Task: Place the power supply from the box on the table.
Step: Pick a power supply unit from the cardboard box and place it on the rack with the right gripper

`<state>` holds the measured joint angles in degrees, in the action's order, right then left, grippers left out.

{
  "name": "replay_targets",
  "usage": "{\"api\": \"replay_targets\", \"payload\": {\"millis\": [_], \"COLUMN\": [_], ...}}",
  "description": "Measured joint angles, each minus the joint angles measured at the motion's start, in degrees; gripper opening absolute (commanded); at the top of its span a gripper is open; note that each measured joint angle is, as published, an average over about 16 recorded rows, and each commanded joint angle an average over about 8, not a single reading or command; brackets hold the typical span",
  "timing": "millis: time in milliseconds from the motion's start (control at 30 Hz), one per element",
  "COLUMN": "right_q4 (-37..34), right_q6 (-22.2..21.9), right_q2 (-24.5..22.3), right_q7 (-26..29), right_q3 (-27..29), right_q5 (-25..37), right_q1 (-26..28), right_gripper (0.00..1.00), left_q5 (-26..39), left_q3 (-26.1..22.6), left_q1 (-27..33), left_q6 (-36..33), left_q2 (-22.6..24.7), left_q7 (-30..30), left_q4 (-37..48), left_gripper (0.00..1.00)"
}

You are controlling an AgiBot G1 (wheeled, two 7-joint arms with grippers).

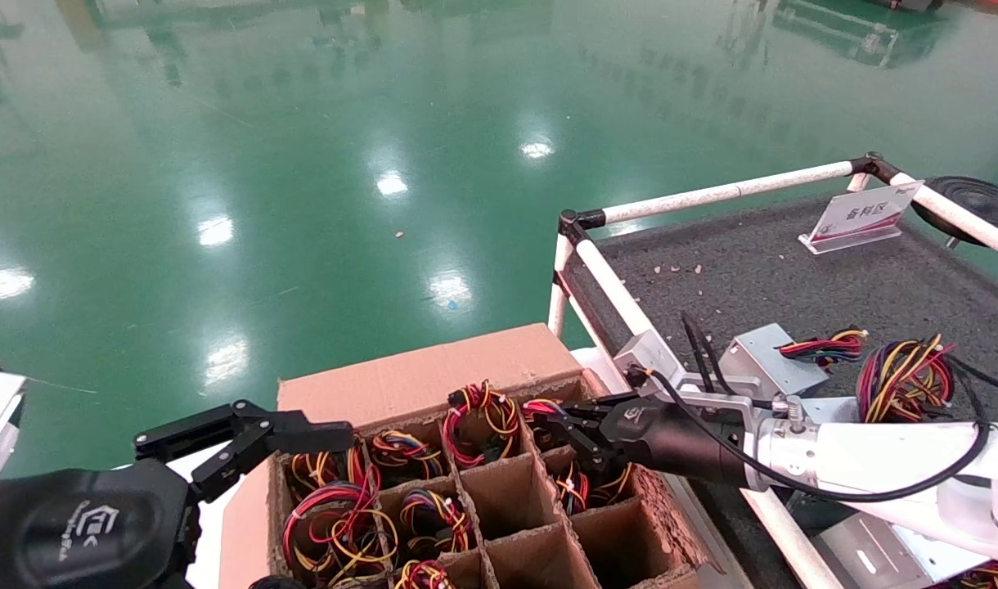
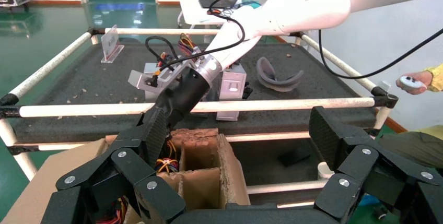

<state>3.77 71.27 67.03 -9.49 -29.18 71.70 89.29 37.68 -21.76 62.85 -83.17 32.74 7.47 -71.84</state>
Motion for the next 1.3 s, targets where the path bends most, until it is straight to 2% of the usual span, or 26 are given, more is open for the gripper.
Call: {"api": "replay_targets", "payload": {"millis": [367,733,1300], "right_q4": [-0.6,0.4,8.2], "right_q6": [1.5,4.8,9.8], "right_q2": [-0.3,-1.6,-5.2], "right_q7": [0.9,2.1,8.0], "right_q3": [0.9,2.1,4.6], "right_q5": [-1.4,-3.2,-6.9], "right_q1": [0.1,1.7,6.7], "right_gripper": [0.00,0.00,0.00], "left_q5": [0.0,0.0,0.0], "left_q3": [0.0,0.0,0.0], "left_q1": [0.0,0.0,0.0], "left_q6": [0.0,0.0,0.0], "left_q2": [0.0,0.0,0.0], "left_q7": [0.0,0.0,0.0], "left_q4": [0.0,0.0,0.0], "left_gripper": [1.00,1.00,1.00]}}
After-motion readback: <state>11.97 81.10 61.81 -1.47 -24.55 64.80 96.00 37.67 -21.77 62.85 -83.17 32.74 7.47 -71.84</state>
